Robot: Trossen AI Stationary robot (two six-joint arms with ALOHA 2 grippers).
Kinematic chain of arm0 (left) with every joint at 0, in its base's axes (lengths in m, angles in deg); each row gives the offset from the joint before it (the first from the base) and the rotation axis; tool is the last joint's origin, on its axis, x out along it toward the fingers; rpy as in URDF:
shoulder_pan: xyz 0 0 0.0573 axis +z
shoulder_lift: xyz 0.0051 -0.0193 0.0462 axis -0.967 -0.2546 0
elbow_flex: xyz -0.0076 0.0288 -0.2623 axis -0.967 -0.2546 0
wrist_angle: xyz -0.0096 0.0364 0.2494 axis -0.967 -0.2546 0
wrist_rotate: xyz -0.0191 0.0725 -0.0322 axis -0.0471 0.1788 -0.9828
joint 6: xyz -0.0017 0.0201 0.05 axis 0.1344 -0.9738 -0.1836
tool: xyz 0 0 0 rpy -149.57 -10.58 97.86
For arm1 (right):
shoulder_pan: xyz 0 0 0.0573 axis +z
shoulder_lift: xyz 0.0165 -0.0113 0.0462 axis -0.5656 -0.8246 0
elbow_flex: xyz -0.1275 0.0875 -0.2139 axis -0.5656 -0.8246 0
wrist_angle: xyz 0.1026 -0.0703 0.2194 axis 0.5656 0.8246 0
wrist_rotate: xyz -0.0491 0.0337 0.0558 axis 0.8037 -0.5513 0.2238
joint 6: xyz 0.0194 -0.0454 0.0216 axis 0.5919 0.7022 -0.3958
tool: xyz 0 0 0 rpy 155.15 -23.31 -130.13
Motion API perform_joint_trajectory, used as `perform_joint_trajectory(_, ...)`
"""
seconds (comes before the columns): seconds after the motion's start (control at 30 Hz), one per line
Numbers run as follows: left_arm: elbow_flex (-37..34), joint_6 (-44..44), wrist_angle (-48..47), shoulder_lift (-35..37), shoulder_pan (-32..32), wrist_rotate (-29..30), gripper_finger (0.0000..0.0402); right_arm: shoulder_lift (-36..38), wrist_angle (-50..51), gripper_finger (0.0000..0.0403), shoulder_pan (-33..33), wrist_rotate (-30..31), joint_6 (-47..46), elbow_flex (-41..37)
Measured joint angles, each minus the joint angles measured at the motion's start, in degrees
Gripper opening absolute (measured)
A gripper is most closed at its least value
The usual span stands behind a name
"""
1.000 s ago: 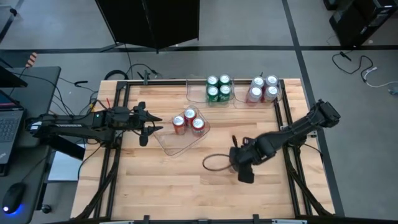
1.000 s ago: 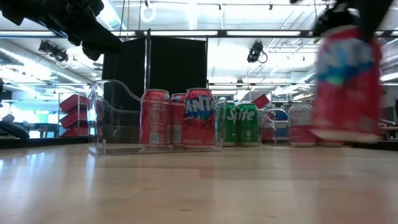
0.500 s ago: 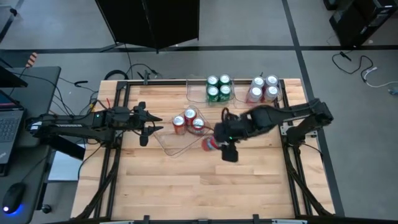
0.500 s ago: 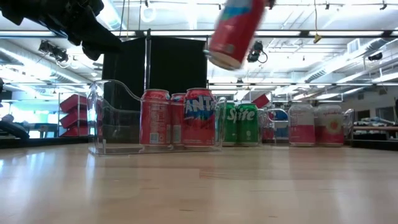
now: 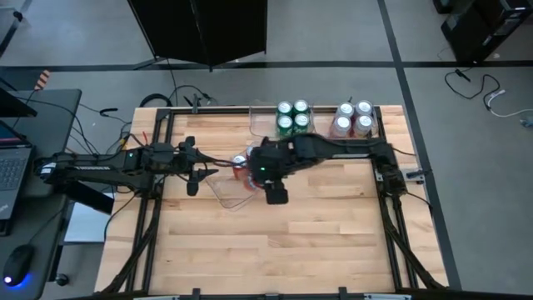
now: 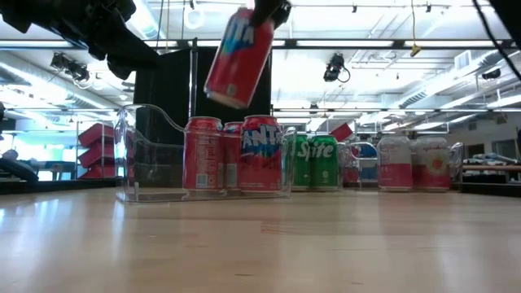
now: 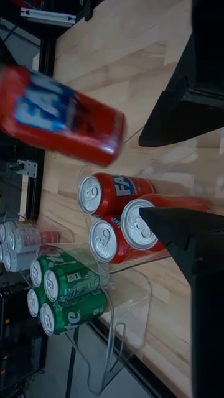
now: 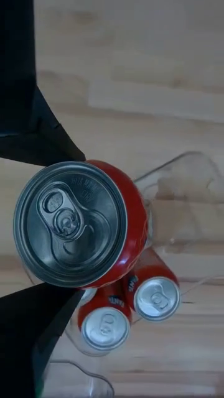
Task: Sort soda cans
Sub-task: Put the red soda can into the bottom transparent bin
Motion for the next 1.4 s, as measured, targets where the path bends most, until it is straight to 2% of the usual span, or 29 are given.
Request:
perform_joint_trajectory(0.17, 0.00, -0.02, 0.00, 0.00, 0.00, 0.00, 0.0172, -5.42, 1.42, 0.0256, -2.44, -0.02, 3.22, 3.78)
perform_joint_trajectory(0.63, 0.00, -0.33, -0.14, 0.00, 0.00, 0.00, 0.0172, -14.93, 0.70, 0.0256, -5.27, 0.83, 7.48, 3.82)
perform_joint_trajectory(0.87, 0.00, -0.37, -0.20, 0.02, 0.02, 0.00, 0.0172, -16.87, -0.71, 0.0257, -5.62, 2.82, 7.56, 3.71)
perform_joint_trajectory(1.4, 0.00, -0.46, -1.26, 0.01, 0.01, 0.00, 0.0172, -17.35, -3.26, 0.0310, -5.29, 7.54, 8.82, 5.43)
